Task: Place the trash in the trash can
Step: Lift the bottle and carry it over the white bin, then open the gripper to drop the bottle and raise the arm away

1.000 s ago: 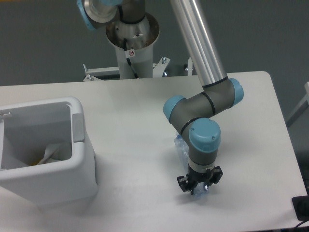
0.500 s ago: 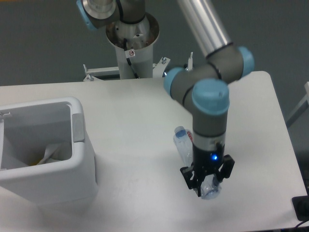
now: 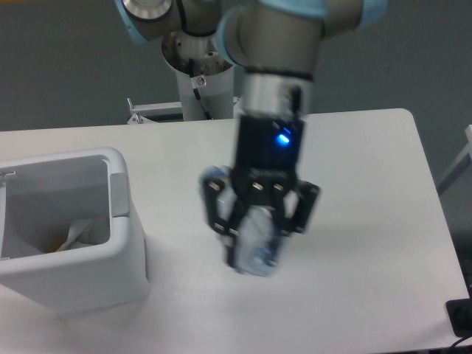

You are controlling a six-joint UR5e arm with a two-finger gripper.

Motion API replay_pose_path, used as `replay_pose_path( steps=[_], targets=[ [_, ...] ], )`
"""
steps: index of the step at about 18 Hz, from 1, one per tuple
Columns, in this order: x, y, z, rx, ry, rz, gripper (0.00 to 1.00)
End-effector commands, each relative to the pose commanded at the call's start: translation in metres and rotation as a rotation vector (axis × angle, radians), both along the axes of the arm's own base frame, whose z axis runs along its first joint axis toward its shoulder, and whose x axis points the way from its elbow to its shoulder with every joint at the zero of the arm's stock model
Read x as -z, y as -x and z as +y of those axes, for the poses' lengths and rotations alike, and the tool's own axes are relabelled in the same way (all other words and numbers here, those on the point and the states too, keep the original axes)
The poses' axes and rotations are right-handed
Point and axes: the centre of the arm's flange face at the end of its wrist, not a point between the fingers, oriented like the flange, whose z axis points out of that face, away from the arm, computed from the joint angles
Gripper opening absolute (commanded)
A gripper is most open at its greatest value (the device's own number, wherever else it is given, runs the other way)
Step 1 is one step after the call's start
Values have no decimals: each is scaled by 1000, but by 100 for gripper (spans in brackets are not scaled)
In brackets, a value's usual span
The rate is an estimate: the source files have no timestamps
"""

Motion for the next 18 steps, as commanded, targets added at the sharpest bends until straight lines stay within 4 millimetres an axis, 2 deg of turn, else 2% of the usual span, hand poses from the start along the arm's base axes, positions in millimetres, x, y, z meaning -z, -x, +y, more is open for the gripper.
replay_pose_path(
  steps=[3,7,10,12,14,18],
  targets=[
    [-6,-56,20,94,-8,18,54],
    [9,-98,41,188,11,31,54],
    [32,-111,60,235,40,28,54],
    [38,-113,66,244,45,26,54],
    [52,-125,77,271,61,20,54],
    [70,-127,88,287,79,12,54]
  ],
)
